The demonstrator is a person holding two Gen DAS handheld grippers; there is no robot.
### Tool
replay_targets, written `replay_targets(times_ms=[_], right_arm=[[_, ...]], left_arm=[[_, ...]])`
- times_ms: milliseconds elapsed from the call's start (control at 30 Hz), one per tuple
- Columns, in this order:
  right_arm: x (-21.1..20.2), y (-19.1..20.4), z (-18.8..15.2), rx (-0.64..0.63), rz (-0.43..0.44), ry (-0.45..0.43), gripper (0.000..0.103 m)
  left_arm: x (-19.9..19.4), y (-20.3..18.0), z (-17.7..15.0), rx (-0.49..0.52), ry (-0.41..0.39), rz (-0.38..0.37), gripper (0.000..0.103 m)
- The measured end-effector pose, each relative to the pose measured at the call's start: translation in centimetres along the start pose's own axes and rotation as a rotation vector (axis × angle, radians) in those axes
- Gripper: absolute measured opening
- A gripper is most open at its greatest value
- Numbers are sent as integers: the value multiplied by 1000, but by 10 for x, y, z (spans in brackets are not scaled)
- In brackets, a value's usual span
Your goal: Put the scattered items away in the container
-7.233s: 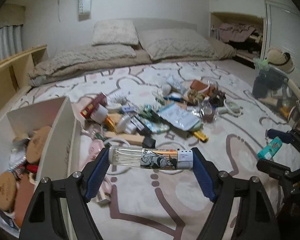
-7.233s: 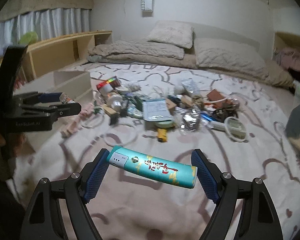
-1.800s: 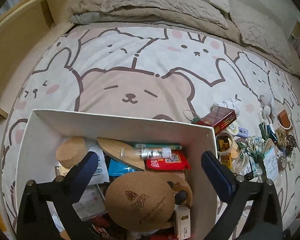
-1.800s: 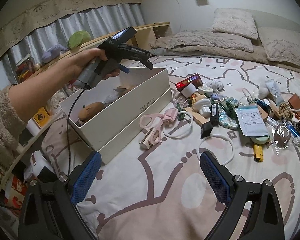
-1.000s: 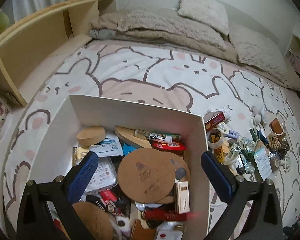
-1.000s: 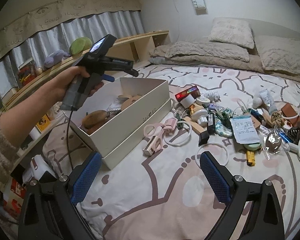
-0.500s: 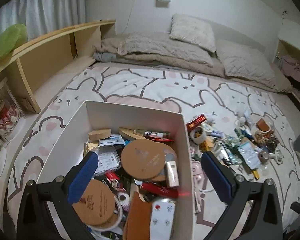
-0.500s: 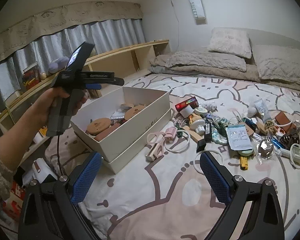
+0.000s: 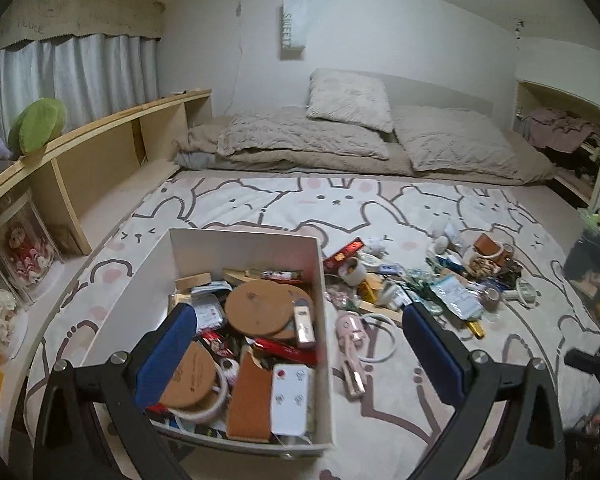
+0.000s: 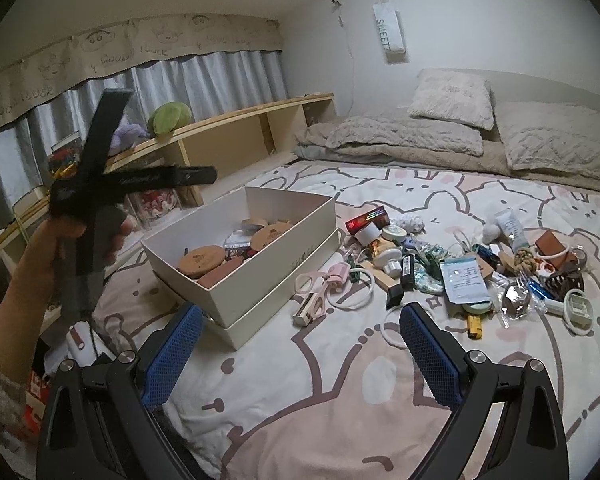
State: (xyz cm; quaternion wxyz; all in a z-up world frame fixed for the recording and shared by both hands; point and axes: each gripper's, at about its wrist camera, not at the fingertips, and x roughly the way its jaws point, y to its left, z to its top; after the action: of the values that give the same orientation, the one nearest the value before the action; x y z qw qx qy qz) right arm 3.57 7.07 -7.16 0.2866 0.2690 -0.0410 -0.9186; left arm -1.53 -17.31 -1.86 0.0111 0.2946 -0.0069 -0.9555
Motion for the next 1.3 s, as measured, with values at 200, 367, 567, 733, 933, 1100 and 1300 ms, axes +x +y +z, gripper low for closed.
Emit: replay_targets(times_ms=[200, 367, 567, 733, 933, 1100, 1300], right_arm=[[-9, -2, -2, 5, -17, -13, 99], [-13, -6, -4, 8, -37, -18, 99], [-18, -11, -8, 1, -63, -24, 99], [-21, -16, -10, 4, -78, -29, 99], [-25, -19, -11, 6, -85, -39, 99], [-29, -19, -12, -10, -96, -49, 99], [-32, -21, -12, -14, -110, -59, 103]], left_arm=[[-21, -22, -21, 41, -25, 21, 103], [-41, -34, -33, 30, -44, -27, 103], [-61, -49, -44, 65, -82, -7, 103], [-75, -64, -60, 112, -113, 7, 103], [-79, -71, -77, 131, -114, 33, 103], [-80, -69, -85, 97, -112, 41, 103], [-81, -64, -92, 42, -107, 40, 103]])
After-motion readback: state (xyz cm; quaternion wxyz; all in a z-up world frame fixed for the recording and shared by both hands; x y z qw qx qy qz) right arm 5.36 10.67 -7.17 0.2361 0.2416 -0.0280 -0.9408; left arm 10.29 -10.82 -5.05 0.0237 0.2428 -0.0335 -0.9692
